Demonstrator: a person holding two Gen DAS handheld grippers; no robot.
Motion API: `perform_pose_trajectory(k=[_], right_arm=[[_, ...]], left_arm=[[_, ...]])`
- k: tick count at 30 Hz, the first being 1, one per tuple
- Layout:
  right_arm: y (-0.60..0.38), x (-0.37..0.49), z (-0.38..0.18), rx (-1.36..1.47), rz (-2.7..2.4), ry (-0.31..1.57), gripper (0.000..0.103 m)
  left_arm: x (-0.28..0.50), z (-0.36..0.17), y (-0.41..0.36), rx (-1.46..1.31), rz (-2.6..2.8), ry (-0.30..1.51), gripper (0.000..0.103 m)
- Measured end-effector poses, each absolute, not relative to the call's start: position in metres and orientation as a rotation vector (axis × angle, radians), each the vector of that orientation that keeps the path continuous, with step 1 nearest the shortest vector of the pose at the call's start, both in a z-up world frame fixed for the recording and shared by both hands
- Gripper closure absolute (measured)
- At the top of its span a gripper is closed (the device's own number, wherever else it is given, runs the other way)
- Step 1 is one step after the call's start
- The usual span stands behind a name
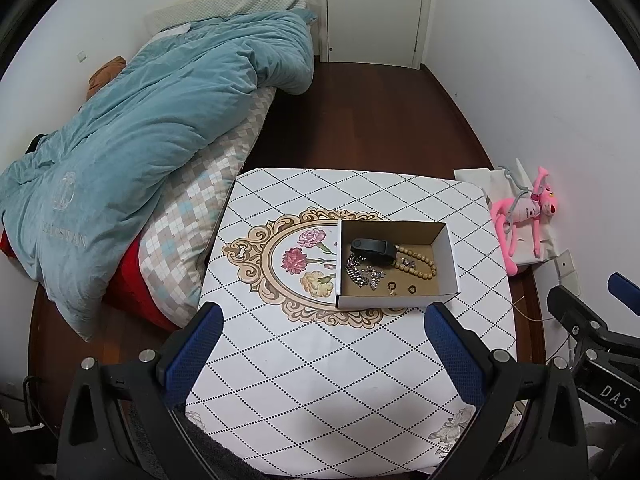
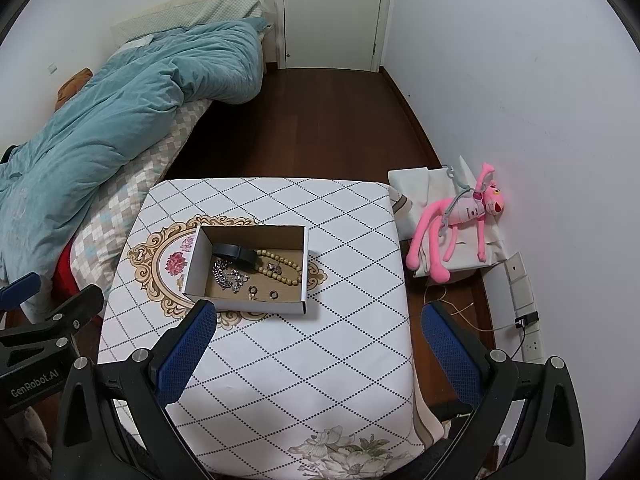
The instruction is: Organize jewelry
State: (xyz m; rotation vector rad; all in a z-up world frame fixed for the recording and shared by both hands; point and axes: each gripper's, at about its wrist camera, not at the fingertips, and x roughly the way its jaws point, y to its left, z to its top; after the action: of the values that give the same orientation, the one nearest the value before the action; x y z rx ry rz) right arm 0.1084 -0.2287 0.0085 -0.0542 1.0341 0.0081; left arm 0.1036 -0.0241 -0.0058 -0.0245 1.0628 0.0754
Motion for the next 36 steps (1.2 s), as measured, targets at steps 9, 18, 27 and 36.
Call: perform_pose_trajectory(k=[9, 18, 27, 36], right_arm=[[-0.2279, 0.1088, 0.0082, -0.054, 0.010, 1.035, 0.000], [-0.2286, 0.1087, 0.0077, -0.056, 0.010, 1.038, 0.000], [-0.2294, 0.1083, 0.0070, -0.057, 0.008, 1.040, 0.000], [-0.2293, 0.1088, 0.0072, -0.055, 0.009, 1.041, 0.000]], left_arm=[[0.1034, -0.0052, -0.0256, -0.023, 0.079, 1.065, 0.000], [0.1023, -0.0055, -0.0271, -0.028, 0.076, 1.066, 0.000], [0.1021, -0.0057, -0.0282, -0.029, 0.076, 1.068, 0.000], [0.1002, -0.0047, -0.0295, -0.040, 0.071, 1.057, 0.000]])
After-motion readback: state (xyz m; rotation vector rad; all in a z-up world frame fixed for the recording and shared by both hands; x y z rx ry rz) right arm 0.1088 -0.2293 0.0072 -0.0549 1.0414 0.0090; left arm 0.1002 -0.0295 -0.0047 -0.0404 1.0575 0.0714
